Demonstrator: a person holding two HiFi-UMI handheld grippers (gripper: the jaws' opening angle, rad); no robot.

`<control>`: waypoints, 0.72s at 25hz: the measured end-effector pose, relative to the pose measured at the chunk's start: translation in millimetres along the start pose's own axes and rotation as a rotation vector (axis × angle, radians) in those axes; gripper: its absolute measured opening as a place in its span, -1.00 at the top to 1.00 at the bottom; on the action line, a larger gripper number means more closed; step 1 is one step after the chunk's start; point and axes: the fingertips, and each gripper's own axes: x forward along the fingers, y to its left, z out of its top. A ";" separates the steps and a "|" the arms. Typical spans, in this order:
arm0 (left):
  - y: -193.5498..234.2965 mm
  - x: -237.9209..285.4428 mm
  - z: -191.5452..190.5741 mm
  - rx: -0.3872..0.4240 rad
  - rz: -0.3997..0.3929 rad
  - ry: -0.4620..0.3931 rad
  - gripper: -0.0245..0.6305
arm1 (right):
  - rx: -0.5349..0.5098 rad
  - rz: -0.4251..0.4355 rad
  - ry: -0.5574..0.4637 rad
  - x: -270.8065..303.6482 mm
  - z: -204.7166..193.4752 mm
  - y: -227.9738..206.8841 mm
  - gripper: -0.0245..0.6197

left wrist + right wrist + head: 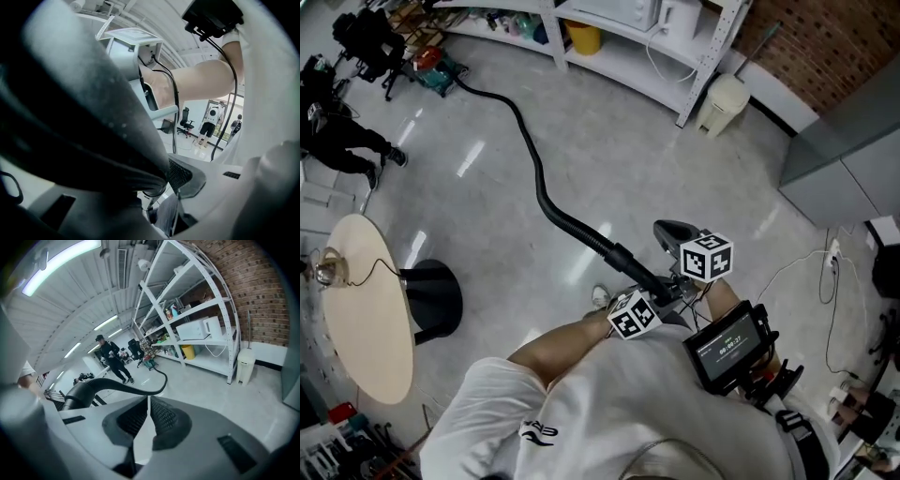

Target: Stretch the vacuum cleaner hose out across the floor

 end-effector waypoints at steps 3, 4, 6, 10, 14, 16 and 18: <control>-6.8 15.5 1.7 -0.006 0.009 0.011 0.51 | -0.058 0.065 0.030 0.9 4.3 4.0 0.86; -8.6 22.3 2.4 -0.010 0.015 0.015 0.51 | -0.076 0.089 0.040 0.0 5.2 4.1 0.86; -11.1 38.2 6.7 -0.024 0.030 0.019 0.51 | -0.108 0.135 0.065 -5.0 5.7 1.2 0.86; -16.2 71.9 28.1 -0.071 0.052 0.013 0.51 | -0.147 0.220 0.109 -26.2 8.2 -11.8 0.86; -16.5 93.2 49.9 -0.120 0.069 -0.002 0.51 | -0.160 0.284 0.130 -47.3 8.5 -26.7 0.86; -14.7 95.0 56.9 -0.134 0.086 -0.026 0.51 | -0.170 0.310 0.137 -55.0 3.5 -28.3 0.86; -9.1 91.5 58.5 -0.159 0.106 -0.044 0.52 | -0.181 0.331 0.141 -58.5 -1.1 -27.1 0.86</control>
